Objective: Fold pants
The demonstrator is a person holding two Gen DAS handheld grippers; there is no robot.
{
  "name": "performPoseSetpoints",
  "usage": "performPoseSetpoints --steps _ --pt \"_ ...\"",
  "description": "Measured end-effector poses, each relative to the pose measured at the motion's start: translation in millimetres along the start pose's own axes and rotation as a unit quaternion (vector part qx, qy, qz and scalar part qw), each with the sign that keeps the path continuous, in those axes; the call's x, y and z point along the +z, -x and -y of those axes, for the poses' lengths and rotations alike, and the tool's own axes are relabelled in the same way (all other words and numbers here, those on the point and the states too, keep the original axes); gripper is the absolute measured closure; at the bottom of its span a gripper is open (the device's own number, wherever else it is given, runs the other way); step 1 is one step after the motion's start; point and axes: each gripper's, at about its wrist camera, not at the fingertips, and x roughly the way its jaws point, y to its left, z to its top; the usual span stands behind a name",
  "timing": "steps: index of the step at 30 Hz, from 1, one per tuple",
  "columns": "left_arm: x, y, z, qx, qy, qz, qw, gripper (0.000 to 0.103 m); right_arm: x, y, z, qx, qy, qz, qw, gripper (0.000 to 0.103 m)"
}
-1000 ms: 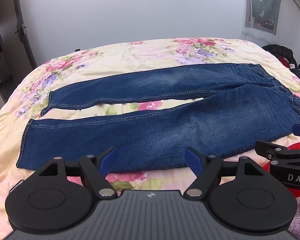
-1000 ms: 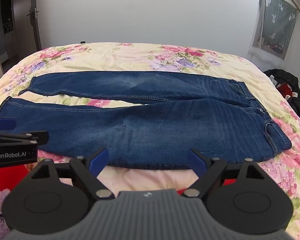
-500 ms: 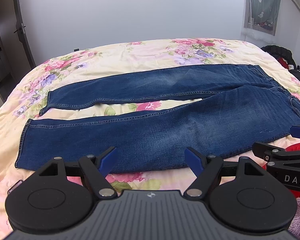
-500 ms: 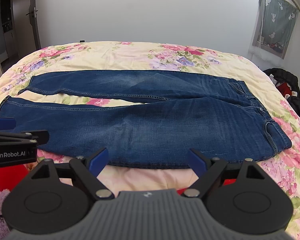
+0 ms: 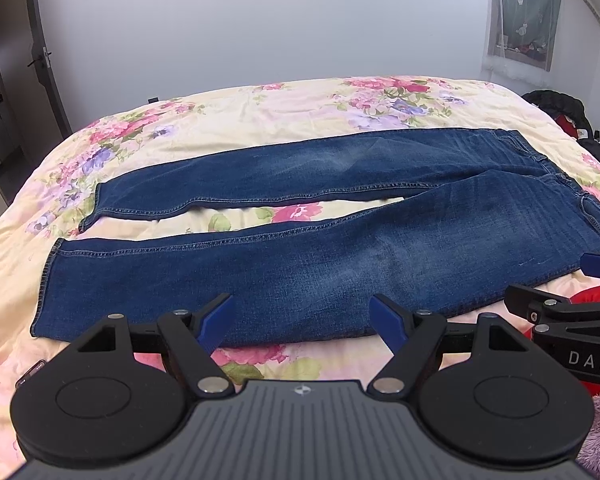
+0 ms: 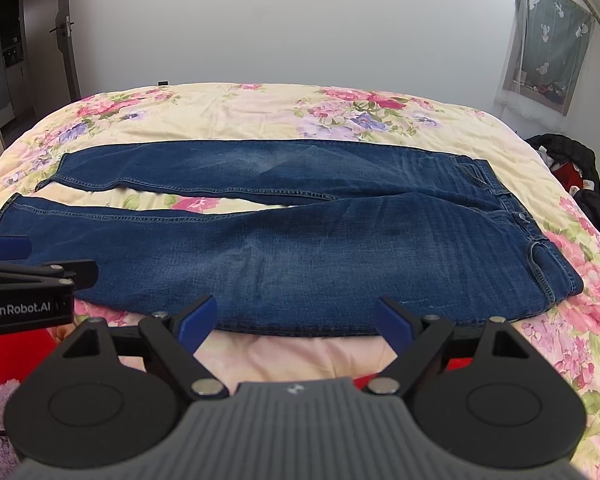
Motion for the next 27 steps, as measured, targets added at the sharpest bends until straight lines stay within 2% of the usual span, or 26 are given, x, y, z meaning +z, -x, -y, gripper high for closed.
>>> performPoseSetpoints --steps 27 --pt "1.1 2.4 2.3 0.001 -0.003 0.001 1.0000 0.014 0.0 2.8 3.3 -0.002 -0.010 0.003 1.000 0.021"
